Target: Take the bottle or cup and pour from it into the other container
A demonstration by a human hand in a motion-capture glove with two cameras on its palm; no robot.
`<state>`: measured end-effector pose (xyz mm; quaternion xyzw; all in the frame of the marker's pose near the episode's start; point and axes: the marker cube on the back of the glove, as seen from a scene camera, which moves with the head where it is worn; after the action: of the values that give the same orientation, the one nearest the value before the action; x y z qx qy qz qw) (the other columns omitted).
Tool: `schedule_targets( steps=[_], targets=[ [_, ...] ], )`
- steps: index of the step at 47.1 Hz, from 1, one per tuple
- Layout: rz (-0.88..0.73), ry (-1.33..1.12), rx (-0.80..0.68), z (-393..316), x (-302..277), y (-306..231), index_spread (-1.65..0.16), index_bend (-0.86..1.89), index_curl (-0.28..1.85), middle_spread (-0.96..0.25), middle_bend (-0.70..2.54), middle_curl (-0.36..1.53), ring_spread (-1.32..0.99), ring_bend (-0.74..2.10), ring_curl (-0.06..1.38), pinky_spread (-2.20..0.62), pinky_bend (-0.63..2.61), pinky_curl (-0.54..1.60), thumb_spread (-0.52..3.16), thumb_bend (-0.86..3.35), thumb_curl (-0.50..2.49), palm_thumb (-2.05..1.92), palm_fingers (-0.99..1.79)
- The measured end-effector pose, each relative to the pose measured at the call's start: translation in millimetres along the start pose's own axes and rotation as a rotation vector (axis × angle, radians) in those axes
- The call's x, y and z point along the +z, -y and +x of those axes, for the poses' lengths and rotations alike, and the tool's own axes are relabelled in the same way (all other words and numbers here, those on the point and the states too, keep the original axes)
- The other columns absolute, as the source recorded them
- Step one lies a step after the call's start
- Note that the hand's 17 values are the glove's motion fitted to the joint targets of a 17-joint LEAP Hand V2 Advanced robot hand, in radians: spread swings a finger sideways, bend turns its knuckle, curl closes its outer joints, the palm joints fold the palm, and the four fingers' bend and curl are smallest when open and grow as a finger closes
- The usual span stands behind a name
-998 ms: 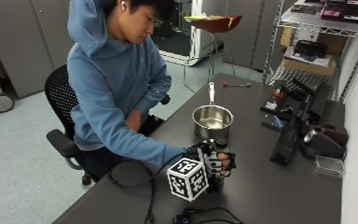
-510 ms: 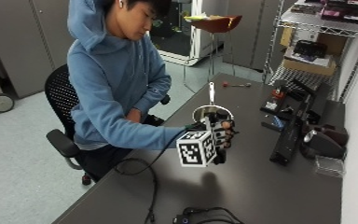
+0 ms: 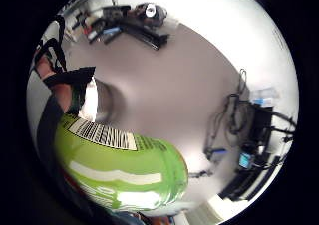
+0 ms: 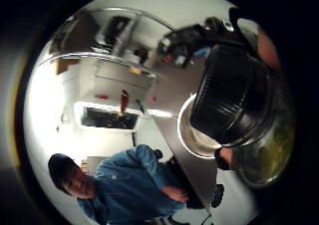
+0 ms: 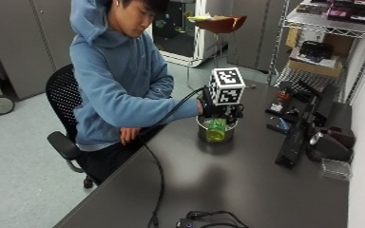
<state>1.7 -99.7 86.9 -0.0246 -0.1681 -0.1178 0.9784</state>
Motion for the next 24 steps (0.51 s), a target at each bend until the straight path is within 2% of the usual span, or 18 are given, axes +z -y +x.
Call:
schedule_targets(
  steps=[11, 24],
  targets=[
    [-0.257, -0.452, 0.038, -28.5, 11.6, 16.4, -0.12, 0.14, 0.37, -0.07, 0.45, 0.54, -0.17, 0.66, 0.49, -0.25, 0.50, 0.39, 0.02, -0.04, 0.70, 1.08, 1.20],
    [-0.387, -0.929, 0.018, -62.9, 36.4, 28.6, -0.12, 0.13, 0.38, -0.07, 0.44, 0.54, -0.18, 0.65, 0.49, -0.25, 0.50, 0.41, 0.03, -0.04, 0.71, 1.06, 1.20]
  ],
)
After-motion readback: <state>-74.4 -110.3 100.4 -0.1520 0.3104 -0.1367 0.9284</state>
